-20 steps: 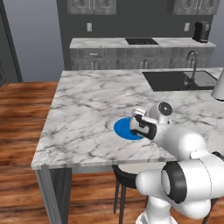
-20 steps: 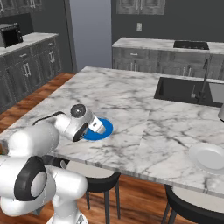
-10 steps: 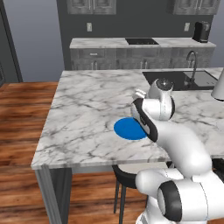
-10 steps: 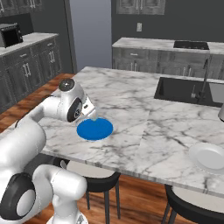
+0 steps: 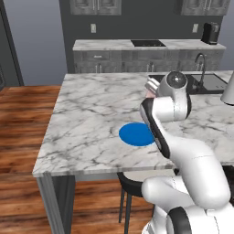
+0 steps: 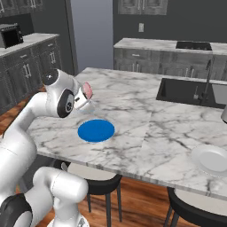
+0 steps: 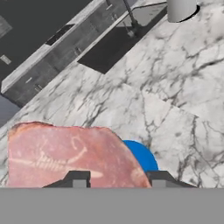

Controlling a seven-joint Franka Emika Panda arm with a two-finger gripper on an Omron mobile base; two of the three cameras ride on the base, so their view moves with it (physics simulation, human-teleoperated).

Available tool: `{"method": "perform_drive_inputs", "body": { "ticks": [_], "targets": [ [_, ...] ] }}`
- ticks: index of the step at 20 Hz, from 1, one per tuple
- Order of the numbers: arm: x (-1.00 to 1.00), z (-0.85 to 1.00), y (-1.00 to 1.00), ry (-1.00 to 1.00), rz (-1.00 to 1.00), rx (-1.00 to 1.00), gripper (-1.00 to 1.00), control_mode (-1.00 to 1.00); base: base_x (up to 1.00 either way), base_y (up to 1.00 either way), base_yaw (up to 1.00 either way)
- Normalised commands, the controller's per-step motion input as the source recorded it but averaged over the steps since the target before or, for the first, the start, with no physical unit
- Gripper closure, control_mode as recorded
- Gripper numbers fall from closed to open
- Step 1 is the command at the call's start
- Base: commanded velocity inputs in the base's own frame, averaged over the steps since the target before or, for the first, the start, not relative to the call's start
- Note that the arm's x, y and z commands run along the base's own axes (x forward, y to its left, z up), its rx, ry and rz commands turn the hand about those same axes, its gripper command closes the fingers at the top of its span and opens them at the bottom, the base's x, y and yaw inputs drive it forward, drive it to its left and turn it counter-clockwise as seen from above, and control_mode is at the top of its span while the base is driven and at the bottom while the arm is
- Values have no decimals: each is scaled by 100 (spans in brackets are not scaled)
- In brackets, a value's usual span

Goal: Transport the steak and avocado to the fridge. Place the steak on the rack containing meat and place the avocado on the rack containing the vegetable, ensuring meats and vegetables are on different racks.

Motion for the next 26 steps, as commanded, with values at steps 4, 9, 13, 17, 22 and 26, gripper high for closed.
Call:
{"method": "perform_drive_inputs", "body": {
  "ticks": [4, 9, 13, 17, 22, 26],
  "targets": [
    [-37, 30, 0, -22, -31, 16, 100, -100, 0, 0, 0],
    [-40, 19, 0, -26, -31, 29, 100, -100, 0, 0, 0],
    [-44, 32, 0, -18, -26, 39, 100, -100, 0, 0, 0],
    [-43, 48, 0, -7, -15, 41, 100, -100, 0, 0, 0],
    [-31, 53, 0, -2, -2, 15, 100, -100, 0, 0, 0],
    [-47, 64, 0, -2, 0, 7, 100, -100, 0, 0, 0]
  ]
}}
